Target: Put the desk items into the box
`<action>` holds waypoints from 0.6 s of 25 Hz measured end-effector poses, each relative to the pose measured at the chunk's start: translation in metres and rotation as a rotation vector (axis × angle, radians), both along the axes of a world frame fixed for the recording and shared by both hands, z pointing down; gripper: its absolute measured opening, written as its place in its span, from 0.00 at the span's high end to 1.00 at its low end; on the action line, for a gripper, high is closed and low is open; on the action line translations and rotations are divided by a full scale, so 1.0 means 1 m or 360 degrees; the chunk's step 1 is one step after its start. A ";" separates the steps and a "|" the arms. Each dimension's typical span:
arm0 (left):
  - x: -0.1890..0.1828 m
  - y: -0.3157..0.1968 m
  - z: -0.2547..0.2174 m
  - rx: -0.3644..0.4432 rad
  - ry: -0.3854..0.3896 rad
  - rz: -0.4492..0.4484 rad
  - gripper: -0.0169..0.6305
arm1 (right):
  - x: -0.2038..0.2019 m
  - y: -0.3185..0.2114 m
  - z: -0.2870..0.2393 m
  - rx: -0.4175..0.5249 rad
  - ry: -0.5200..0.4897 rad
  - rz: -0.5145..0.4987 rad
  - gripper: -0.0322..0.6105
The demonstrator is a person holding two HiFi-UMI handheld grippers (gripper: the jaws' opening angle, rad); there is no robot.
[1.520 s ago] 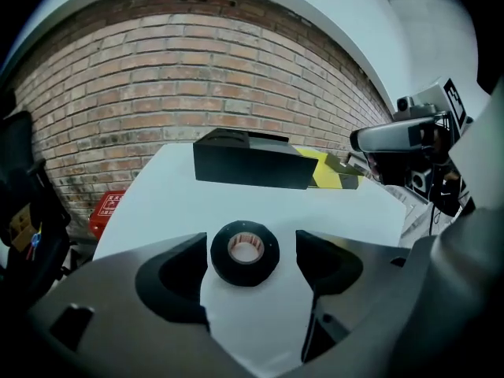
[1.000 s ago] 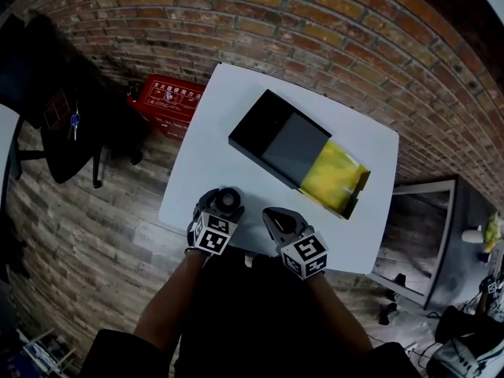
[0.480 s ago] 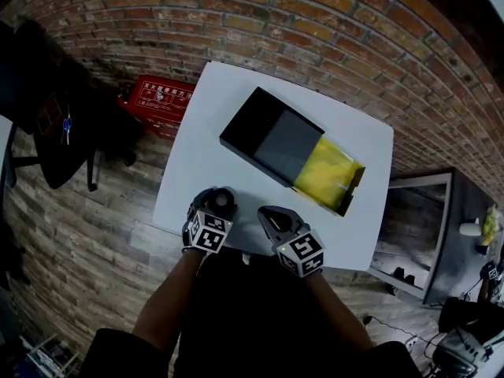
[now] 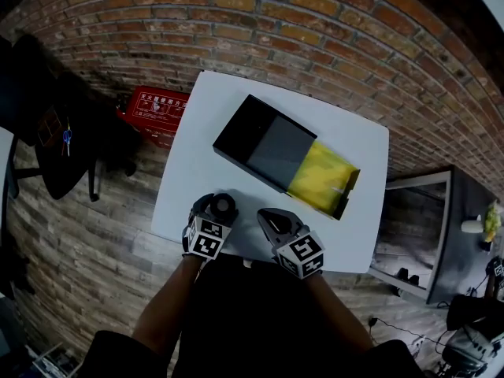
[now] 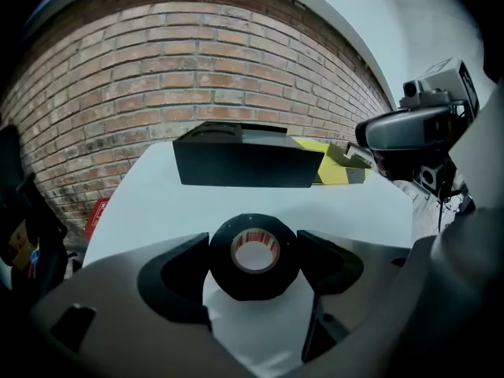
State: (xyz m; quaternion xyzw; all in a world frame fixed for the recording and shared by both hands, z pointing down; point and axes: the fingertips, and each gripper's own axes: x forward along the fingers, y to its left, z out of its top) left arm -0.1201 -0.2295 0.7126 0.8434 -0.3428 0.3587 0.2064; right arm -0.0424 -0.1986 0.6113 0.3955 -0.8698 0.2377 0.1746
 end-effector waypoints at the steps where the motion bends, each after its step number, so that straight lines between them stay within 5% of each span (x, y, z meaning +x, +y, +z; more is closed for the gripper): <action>1: 0.003 0.000 -0.004 0.0005 0.0011 0.0009 0.42 | 0.003 0.000 -0.002 0.0004 -0.0002 0.0011 0.91; 15: 0.099 -0.021 -0.090 0.0170 0.0179 0.0341 0.42 | 0.093 0.000 -0.031 0.0104 -0.0061 0.0385 0.91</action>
